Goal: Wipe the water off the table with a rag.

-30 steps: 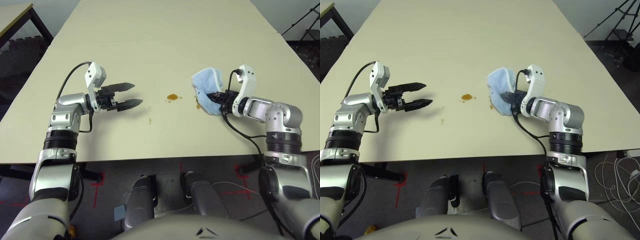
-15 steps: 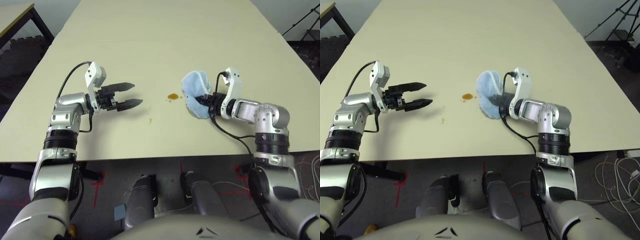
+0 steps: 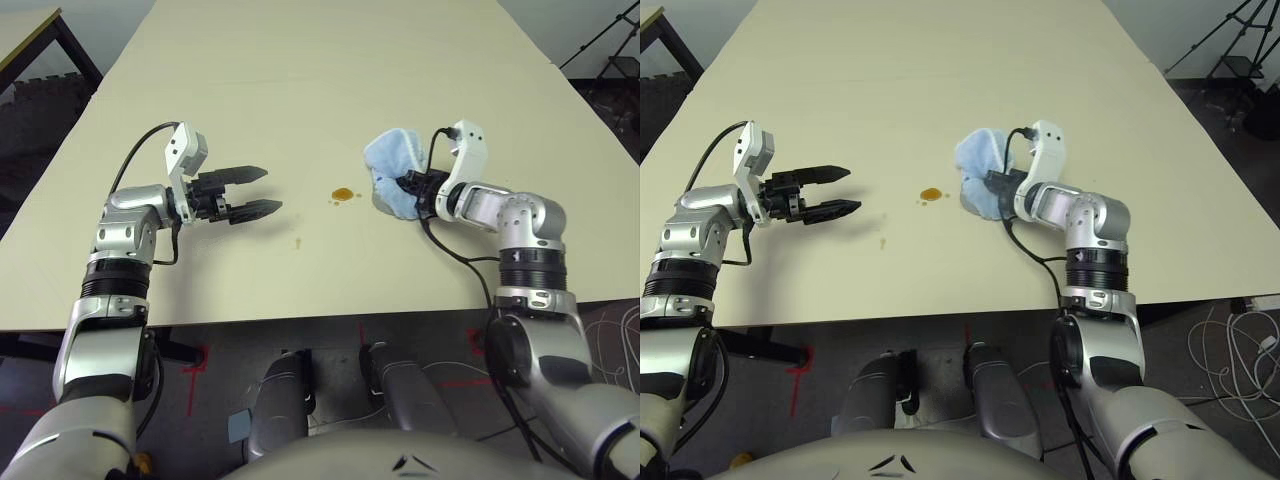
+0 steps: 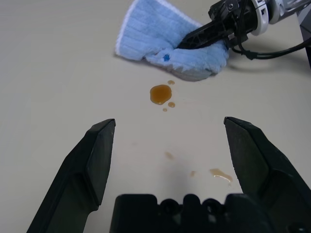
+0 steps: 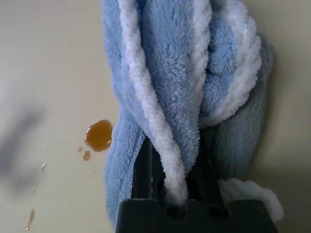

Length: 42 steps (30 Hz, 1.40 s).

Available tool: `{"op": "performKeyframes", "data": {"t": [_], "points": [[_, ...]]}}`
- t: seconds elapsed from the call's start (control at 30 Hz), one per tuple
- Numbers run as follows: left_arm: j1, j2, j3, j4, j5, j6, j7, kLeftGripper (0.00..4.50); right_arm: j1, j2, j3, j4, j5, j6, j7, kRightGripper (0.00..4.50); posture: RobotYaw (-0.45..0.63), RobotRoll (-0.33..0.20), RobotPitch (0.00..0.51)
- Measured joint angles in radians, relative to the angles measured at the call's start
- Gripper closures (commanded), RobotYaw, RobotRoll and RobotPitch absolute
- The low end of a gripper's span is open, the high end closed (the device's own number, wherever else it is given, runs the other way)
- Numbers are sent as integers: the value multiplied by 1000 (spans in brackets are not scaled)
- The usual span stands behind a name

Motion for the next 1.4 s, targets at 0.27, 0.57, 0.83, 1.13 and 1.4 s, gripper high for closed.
{"op": "performKeyframes", "data": {"t": [0.27,0.57,0.83,1.13,1.4], "points": [[34,3,9,-14,-23,32,-9,0,-16,75,62,12,-8,10,7,4467,-213,0,149],[40,8,12,-46,-38,37,-7,0,21,54,232,-63,30,133,164,4467,-209,0,153],[41,8,12,-46,-40,38,-6,0,52,3,329,-117,49,163,262,4467,-213,0,150],[40,6,12,-45,-41,37,-1,0,-38,1,261,72,32,66,236,4467,-214,0,139],[37,3,13,-41,-41,27,5,0,-165,-100,129,342,-37,-183,118,4467,-220,0,135]]}}
